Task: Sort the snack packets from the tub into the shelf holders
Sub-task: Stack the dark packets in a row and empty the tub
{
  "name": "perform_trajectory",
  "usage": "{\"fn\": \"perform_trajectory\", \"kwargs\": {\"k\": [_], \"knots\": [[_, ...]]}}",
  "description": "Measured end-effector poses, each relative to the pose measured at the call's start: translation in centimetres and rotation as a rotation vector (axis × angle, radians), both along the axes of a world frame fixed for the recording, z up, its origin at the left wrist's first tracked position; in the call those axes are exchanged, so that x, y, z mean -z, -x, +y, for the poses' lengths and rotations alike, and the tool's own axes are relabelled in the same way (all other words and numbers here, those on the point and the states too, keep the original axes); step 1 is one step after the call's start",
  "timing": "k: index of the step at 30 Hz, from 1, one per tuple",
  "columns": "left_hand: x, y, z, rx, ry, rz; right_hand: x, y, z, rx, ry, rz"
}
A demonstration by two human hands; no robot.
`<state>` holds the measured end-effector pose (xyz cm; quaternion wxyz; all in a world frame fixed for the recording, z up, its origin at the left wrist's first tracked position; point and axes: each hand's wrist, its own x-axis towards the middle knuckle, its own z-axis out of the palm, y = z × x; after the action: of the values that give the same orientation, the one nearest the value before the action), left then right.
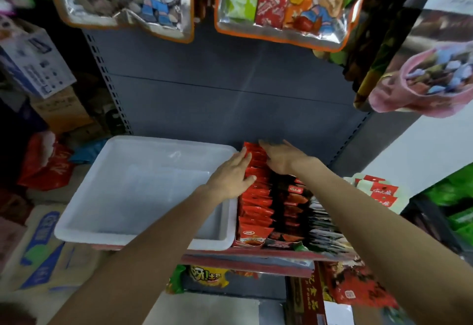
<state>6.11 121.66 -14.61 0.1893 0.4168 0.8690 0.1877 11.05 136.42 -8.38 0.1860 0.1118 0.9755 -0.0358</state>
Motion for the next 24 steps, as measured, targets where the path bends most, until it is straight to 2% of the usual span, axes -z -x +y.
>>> {"fn": "perform_trajectory", "kwargs": {"k": [3, 7, 9, 13, 17, 18, 21, 24], "knots": [[0.2, 0.5, 0.7, -0.017, 0.056, -0.058, 0.6, 1.2, 0.2, -0.020, 0.065, -0.132], [1.4, 0.0, 0.6, -0.064, -0.025, -0.197, 1.1, 1.0, 0.9, -0.068, 0.142, -0.168], [1.7, -0.3, 0.5, -0.095, -0.120, -0.195, 1.4, 0.8, 1.3, -0.068, 0.177, -0.106], [1.4, -0.5, 0.5, -0.154, -0.262, -0.197, 0.9, 0.7, 1.5, -0.017, 0.219, 0.176], [0.3, -1.4, -0.5, -0.112, -0.292, -0.231, 0.2, 0.0, 1.5, -0.003, 0.248, 0.122], [-0.1, -1.7, -1.1, -0.037, -0.237, -0.193, 0.1, -0.3, 1.3, -0.008, 0.255, 0.106], [-0.7, -2.5, -2.5, 0.216, 0.105, -0.025, 0.2, -1.5, 0.6, -0.021, 0.148, 0.079], [-0.6, -3.2, -2.6, 0.331, 0.313, 0.126, 0.9, -2.8, -0.1, -0.015, 0.028, 0.088]]}}
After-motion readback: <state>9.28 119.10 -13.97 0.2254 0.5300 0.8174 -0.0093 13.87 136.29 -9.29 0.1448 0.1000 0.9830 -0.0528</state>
